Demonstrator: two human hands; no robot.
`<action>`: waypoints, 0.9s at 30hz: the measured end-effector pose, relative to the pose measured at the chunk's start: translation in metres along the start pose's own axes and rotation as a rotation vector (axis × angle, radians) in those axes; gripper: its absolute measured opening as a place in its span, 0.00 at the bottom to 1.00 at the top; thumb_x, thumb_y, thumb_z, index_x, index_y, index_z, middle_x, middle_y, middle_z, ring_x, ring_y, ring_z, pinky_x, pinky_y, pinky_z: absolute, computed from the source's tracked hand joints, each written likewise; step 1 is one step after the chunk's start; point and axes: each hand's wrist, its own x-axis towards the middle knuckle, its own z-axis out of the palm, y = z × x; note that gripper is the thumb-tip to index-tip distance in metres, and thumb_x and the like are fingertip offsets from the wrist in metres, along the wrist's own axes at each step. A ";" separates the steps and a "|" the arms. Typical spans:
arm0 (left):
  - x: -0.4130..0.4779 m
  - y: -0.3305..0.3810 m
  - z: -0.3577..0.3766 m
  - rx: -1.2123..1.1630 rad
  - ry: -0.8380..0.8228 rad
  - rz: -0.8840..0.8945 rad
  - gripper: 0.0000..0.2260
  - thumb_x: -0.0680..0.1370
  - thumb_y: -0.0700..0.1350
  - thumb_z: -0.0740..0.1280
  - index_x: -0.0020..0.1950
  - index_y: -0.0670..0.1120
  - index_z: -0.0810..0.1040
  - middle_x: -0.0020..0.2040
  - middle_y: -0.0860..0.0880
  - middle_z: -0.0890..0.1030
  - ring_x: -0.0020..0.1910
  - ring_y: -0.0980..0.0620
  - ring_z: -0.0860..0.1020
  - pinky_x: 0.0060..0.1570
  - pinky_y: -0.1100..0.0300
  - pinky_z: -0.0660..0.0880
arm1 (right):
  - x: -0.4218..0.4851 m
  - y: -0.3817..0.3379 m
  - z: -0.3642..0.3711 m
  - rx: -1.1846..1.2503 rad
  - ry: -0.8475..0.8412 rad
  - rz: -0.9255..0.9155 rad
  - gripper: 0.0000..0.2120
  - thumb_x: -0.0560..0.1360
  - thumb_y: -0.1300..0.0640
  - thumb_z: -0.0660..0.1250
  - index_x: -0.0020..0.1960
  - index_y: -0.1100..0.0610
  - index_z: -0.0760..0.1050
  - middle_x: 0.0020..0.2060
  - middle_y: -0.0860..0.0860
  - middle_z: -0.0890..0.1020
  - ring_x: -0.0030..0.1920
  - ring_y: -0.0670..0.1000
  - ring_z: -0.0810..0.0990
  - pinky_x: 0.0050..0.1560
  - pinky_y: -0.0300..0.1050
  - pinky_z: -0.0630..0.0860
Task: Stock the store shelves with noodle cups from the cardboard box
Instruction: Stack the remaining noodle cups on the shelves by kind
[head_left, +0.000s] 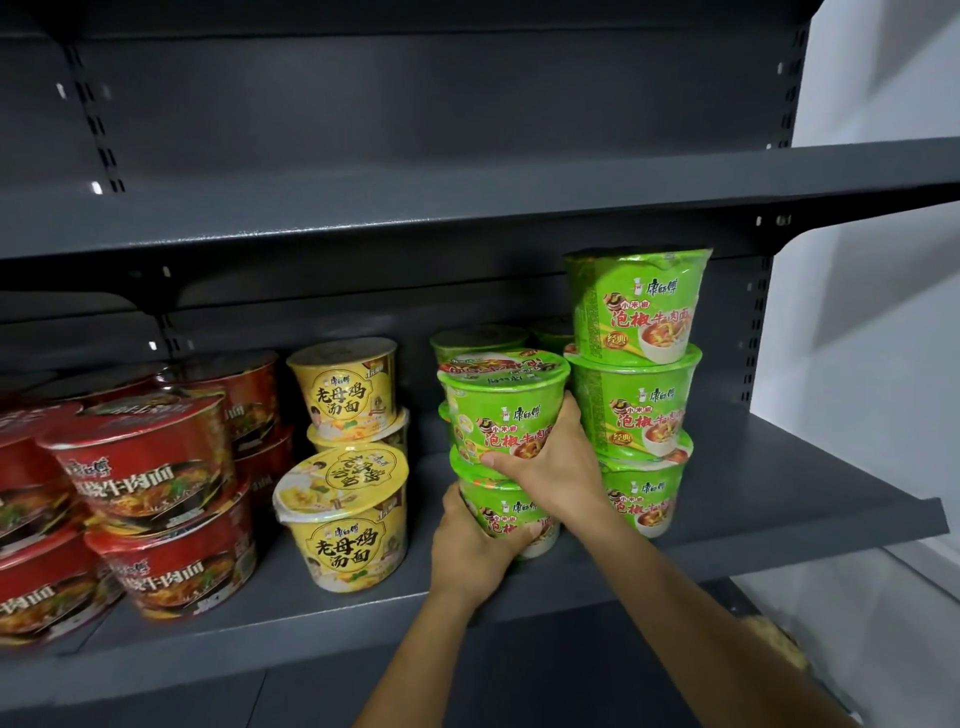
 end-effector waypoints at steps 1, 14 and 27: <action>0.000 0.000 0.000 0.007 0.014 -0.007 0.41 0.62 0.55 0.80 0.69 0.48 0.63 0.59 0.53 0.77 0.56 0.53 0.76 0.52 0.61 0.72 | 0.000 0.000 0.000 -0.007 0.001 -0.002 0.59 0.56 0.43 0.80 0.76 0.55 0.48 0.70 0.53 0.68 0.69 0.55 0.68 0.68 0.52 0.68; -0.002 0.001 0.001 0.014 0.013 -0.018 0.39 0.61 0.57 0.79 0.66 0.49 0.65 0.59 0.53 0.77 0.59 0.52 0.75 0.57 0.58 0.73 | -0.001 -0.003 -0.005 -0.040 -0.039 0.012 0.58 0.58 0.44 0.80 0.75 0.57 0.48 0.70 0.54 0.68 0.69 0.56 0.68 0.68 0.51 0.67; -0.033 -0.004 -0.015 0.070 0.062 0.091 0.42 0.69 0.54 0.75 0.75 0.41 0.58 0.71 0.49 0.67 0.72 0.52 0.64 0.66 0.63 0.62 | -0.054 -0.003 -0.003 -0.110 0.152 -0.258 0.48 0.68 0.52 0.76 0.77 0.60 0.48 0.75 0.55 0.56 0.74 0.49 0.54 0.71 0.33 0.49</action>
